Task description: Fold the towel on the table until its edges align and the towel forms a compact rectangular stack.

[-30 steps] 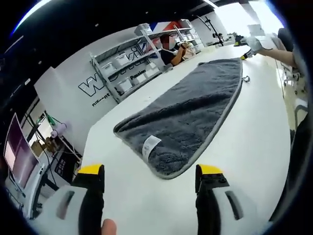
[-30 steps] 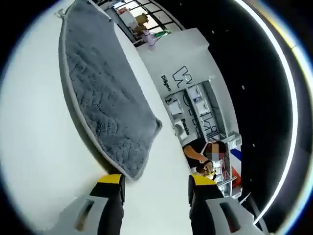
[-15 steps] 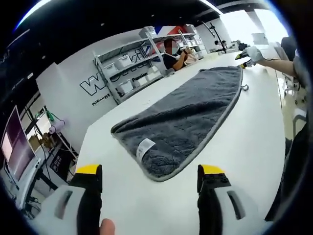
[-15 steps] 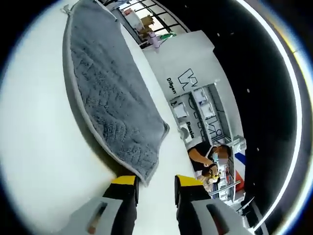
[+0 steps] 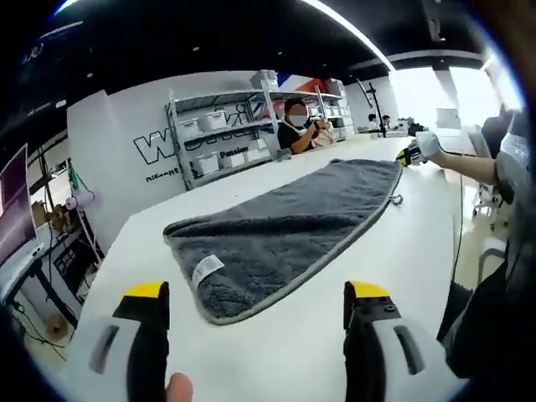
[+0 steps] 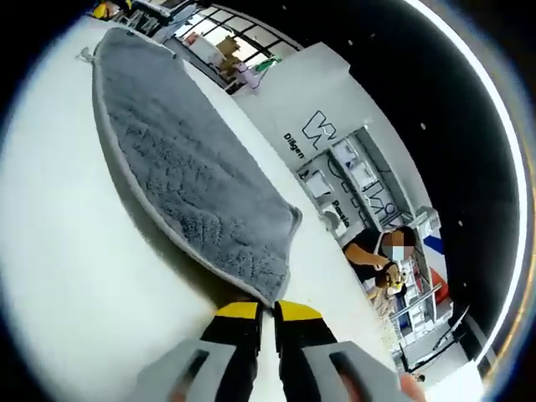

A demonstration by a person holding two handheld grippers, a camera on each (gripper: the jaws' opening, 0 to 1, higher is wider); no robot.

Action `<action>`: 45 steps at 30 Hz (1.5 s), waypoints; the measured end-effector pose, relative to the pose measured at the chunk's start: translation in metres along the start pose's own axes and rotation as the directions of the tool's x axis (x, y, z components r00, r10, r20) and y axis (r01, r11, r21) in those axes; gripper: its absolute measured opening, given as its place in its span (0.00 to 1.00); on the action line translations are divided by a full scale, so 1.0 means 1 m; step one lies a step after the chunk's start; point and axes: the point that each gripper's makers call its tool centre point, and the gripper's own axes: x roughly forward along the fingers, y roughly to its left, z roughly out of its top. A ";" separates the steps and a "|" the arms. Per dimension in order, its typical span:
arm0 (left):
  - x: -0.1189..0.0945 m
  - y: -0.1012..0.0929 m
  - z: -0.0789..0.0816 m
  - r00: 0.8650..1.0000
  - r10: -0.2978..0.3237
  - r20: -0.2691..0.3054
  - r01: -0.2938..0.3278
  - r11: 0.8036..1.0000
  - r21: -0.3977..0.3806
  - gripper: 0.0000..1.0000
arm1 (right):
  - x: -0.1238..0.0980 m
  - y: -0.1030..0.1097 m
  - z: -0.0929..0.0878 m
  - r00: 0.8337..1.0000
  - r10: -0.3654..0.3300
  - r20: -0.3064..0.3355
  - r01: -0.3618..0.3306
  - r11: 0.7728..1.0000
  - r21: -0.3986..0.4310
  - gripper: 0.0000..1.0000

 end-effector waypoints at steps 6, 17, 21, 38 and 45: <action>-0.001 -0.010 -0.002 1.000 -0.018 0.020 0.021 0.986 -0.164 0.94 | -0.002 0.002 0.002 0.999 0.030 0.014 -0.033 0.981 0.191 0.05; 0.007 -0.052 0.027 0.979 0.040 0.198 0.004 0.976 -0.216 0.96 | -0.008 -0.004 0.042 0.989 -0.010 0.148 -0.083 0.789 0.609 0.03; 0.006 -0.062 0.019 0.977 0.037 0.210 0.015 0.970 -0.243 0.96 | -0.014 0.003 0.088 0.968 -0.006 0.250 -0.180 0.677 0.713 0.03; -0.016 -0.092 0.041 0.954 -0.041 0.296 0.089 0.985 -0.150 0.95 | -0.017 0.083 0.247 0.868 0.050 0.494 -0.421 0.602 0.679 0.03; -0.013 -0.105 0.036 0.954 -0.081 0.290 0.126 0.982 -0.139 0.95 | -0.025 0.090 0.297 0.821 0.040 0.569 -0.471 0.611 0.636 0.03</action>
